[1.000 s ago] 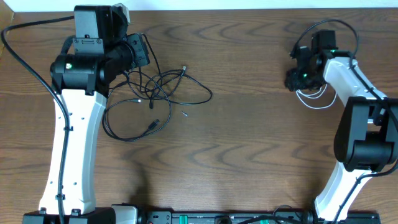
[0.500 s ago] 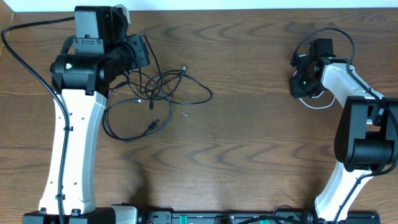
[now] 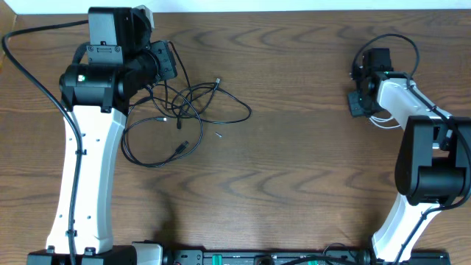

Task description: Untangle cables

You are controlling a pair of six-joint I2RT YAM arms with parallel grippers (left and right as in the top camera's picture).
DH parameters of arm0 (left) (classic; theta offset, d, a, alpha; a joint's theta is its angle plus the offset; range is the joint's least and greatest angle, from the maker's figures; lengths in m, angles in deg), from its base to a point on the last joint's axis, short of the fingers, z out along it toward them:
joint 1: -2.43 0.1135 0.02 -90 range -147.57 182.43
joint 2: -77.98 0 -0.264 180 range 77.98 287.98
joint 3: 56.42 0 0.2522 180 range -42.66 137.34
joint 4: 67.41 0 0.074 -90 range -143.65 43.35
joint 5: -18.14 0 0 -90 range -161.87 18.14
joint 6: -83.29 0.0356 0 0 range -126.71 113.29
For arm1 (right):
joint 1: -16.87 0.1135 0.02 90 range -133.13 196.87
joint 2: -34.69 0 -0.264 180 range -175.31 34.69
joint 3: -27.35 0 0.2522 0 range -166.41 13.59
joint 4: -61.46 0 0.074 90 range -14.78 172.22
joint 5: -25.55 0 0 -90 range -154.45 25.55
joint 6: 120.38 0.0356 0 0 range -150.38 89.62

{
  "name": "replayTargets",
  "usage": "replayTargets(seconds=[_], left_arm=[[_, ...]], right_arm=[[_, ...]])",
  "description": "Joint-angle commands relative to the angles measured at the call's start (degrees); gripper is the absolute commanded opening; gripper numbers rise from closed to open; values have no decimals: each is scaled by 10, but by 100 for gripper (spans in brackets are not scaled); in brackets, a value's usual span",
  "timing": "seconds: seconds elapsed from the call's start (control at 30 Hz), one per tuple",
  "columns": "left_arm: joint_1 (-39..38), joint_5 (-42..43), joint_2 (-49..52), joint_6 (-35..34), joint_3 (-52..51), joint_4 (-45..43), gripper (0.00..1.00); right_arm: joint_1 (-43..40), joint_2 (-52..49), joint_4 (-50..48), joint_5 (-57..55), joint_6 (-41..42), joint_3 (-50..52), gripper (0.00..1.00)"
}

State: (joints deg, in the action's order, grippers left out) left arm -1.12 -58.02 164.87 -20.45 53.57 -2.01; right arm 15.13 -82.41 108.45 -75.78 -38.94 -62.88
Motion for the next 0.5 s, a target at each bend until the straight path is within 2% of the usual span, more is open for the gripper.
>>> replayTargets(seconds=[0.0,0.2,0.3,0.47], left_arm=[[-1,7,0,-5,5,3,7],[-1,7,0,-11,5,-1,8],[-1,7,0,-16,5,-6,7],[-1,7,0,-16,5,-8,7]], right_arm=[[-27,-13,-12,-6,38,9,1],[-82,-13,22,59,75,-68,1],[-115,-13,58,91,86,-145,1],[-153,-26,113,73,87,-299,1]])
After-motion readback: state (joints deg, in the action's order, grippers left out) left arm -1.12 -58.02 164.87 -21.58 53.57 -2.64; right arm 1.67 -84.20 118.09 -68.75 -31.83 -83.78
